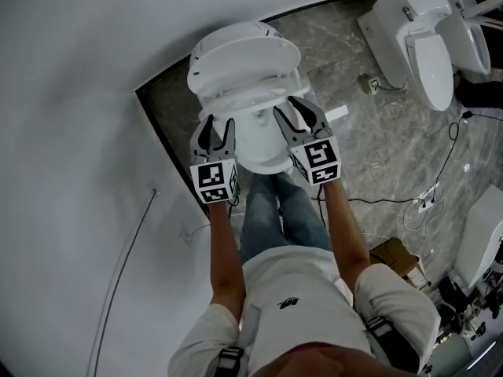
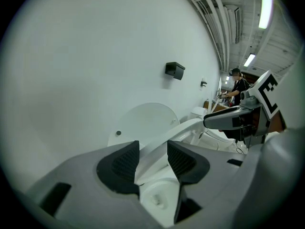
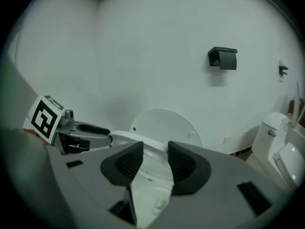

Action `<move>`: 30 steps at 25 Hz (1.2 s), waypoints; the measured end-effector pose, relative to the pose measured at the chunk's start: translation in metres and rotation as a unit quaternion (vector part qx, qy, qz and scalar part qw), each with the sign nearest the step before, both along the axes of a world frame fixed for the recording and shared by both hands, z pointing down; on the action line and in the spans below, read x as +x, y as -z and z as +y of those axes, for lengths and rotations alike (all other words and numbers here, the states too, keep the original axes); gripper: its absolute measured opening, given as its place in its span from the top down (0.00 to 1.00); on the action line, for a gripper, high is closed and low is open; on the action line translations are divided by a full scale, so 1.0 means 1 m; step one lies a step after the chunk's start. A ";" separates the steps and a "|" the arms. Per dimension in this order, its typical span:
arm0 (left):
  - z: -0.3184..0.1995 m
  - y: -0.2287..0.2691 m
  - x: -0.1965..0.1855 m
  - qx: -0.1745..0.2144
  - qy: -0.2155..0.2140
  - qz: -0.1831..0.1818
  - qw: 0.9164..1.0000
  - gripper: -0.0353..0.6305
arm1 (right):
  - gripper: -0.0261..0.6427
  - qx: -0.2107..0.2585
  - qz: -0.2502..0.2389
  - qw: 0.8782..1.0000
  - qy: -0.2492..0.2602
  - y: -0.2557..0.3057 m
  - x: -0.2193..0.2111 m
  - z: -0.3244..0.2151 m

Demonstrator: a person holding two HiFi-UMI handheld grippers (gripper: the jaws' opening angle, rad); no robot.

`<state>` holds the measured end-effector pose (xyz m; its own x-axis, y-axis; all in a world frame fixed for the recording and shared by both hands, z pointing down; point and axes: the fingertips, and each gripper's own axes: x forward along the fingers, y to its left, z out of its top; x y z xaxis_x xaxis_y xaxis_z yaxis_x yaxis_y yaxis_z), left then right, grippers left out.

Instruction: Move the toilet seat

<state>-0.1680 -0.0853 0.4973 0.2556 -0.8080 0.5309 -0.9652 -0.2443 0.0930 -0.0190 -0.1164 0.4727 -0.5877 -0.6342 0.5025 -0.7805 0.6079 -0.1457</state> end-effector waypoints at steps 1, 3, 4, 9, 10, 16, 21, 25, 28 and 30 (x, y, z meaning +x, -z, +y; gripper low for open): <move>-0.002 0.000 -0.001 0.001 0.000 0.000 1.000 0.64 | 0.69 0.001 0.000 1.000 -0.001 0.000 -0.001 -0.002; -0.006 0.000 -0.002 0.004 -0.001 0.000 1.000 0.65 | 0.70 0.002 0.001 1.000 -0.002 0.000 -0.002 -0.006; -0.008 0.000 -0.003 0.005 0.000 0.001 1.000 0.65 | 0.70 0.001 0.003 1.000 -0.001 0.000 -0.003 -0.008; -0.018 0.000 -0.007 0.013 0.000 -0.001 1.000 0.65 | 0.71 0.013 0.000 1.000 -0.001 0.003 -0.008 -0.019; -0.021 0.000 -0.007 0.014 -0.001 -0.001 1.000 0.66 | 0.71 0.014 0.000 1.000 -0.001 0.003 -0.008 -0.022; -0.033 0.001 -0.010 0.017 0.001 -0.003 1.000 0.66 | 0.72 0.019 0.003 1.000 -0.003 0.003 -0.010 -0.034; -0.040 0.001 -0.014 0.020 0.002 -0.006 1.000 0.67 | 0.72 0.022 0.006 1.000 -0.004 0.002 -0.013 -0.040; -0.046 0.003 -0.016 0.024 0.005 0.000 1.000 0.67 | 0.72 0.022 0.012 1.000 -0.004 0.001 -0.013 -0.045; -0.051 0.004 -0.016 0.026 0.008 0.003 1.000 0.67 | 0.72 0.025 0.014 1.000 -0.006 0.002 -0.013 -0.051; -0.054 0.003 -0.017 0.027 0.009 0.003 1.000 0.67 | 0.73 0.028 0.014 0.999 -0.009 0.002 -0.013 -0.055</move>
